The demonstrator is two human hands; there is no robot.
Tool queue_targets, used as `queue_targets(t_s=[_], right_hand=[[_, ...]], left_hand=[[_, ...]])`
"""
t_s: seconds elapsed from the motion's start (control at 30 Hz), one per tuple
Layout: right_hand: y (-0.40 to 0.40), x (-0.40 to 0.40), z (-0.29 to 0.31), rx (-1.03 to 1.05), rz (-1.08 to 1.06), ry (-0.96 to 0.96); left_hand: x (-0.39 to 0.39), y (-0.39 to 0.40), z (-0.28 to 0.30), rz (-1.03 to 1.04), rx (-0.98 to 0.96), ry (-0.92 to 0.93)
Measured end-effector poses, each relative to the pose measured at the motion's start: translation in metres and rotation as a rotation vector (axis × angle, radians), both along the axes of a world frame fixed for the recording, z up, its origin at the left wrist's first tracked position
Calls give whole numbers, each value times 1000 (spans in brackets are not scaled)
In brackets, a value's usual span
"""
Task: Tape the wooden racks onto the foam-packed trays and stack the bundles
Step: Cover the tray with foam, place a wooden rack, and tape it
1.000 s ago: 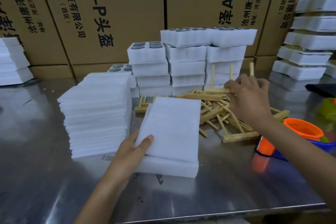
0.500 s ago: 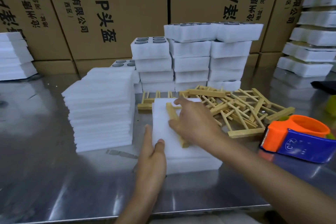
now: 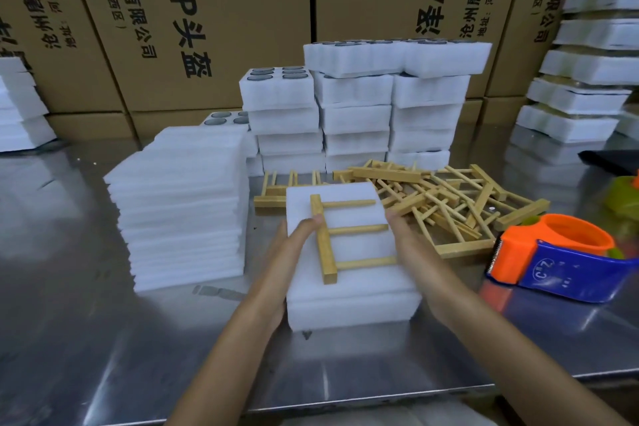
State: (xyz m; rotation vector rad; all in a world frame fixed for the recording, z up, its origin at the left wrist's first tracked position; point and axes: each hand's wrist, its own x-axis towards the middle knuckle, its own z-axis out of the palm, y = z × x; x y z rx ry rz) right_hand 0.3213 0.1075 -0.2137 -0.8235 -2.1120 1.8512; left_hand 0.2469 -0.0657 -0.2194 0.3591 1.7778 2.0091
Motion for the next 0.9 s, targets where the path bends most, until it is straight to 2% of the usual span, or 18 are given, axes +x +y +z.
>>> queue_targets(t_s=[0.23, 0.33, 0.4, 0.47, 0.53, 0.6, 0.67, 0.77, 0.83, 0.9], right_hand=[[20, 8, -1, 15, -125, 136], [29, 18, 8, 73, -74, 120], [35, 26, 9, 268, -38, 193], [44, 38, 9, 601, -58, 337], [61, 53, 11, 867, -229, 422], [85, 70, 10, 1007, -469, 342], [115, 85, 0, 1102, -663, 151], [142, 94, -22, 1280, -749, -123], [149, 92, -27, 1377, -734, -121], [155, 89, -23, 1412, -775, -42]], left_hand=[[-6, 32, 13, 9, -83, 180], [-4, 50, 8, 14, -99, 124], [-4, 54, 1, 48, -54, 51], [-6, 52, -2, 54, -31, 30], [-8, 51, 1, 21, -33, 31], [-10, 51, 6, 51, -59, 73], [-10, 53, 14, 141, -136, 143], [-11, 55, 23, 219, -237, 267], [-2, 59, 31, 251, -319, 460], [14, 66, 37, 289, -374, 736]])
